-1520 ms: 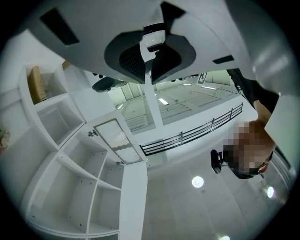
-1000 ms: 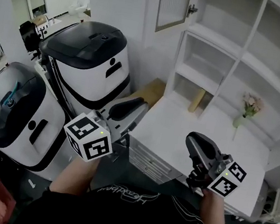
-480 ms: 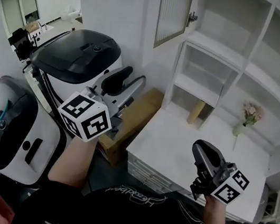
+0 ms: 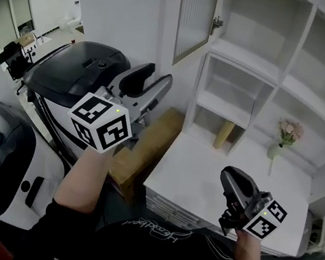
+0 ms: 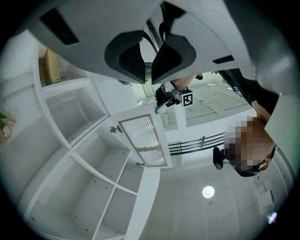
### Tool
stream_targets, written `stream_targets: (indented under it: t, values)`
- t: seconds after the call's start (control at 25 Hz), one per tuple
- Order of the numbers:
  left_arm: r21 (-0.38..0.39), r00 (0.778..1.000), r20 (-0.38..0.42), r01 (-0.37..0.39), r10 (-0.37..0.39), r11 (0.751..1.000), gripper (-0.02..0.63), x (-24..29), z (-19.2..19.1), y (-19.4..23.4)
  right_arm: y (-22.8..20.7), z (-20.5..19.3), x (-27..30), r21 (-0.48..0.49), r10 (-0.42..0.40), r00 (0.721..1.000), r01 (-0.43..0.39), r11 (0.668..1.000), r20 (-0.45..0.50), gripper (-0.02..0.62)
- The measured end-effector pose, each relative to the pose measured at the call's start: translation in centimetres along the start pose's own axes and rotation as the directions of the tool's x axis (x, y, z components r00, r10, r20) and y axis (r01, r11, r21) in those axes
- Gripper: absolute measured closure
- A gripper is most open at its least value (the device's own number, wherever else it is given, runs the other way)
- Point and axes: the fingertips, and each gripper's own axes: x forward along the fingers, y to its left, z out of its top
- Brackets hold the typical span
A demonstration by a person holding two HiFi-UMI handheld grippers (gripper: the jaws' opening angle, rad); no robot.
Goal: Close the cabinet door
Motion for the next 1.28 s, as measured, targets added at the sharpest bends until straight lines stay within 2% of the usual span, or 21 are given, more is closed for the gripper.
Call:
stream_targets:
  t: [0.32, 0.52, 0.76, 0.96, 1.28]
  values:
    - [-0.008, 0.998, 0.009, 0.068, -0.068, 0.998, 0.462, 0.7, 0.3, 0.3, -1.8, -1.5, 1.1, 0.02, -0.036, 0.999, 0.037, 0.999, -0.016, 0.53]
    - [-0.019, 0.996, 0.005, 0.094, -0.094, 0.995, 0.468, 0.7, 0.2, 0.2, -2.3, -2.5, 2.0, 0.046, -0.034, 0.999, 0.035, 0.998, -0.022, 0.531]
    - [0.001, 0.998, -0.017, 0.055, -0.054, 0.999, 0.472, 0.7, 0.2, -0.2, -2.0, -2.1, 1.5, 0.026, -0.023, 0.999, 0.023, 0.999, -0.029, 0.531]
    - [0.023, 1.0, -0.014, 0.011, -0.01, 1.0, 0.479, 1.1, 0.2, -1.0, -2.4, -0.1, -0.5, -0.001, -0.021, 1.0, 0.021, 1.0, -0.005, 0.531]
    - [0.051, 0.999, -0.027, -0.036, 0.037, 0.998, 0.482, 2.0, -0.2, -3.3, -3.5, 1.8, -2.2, -0.008, 0.041, 0.999, -0.041, 0.999, -0.028, 0.531]
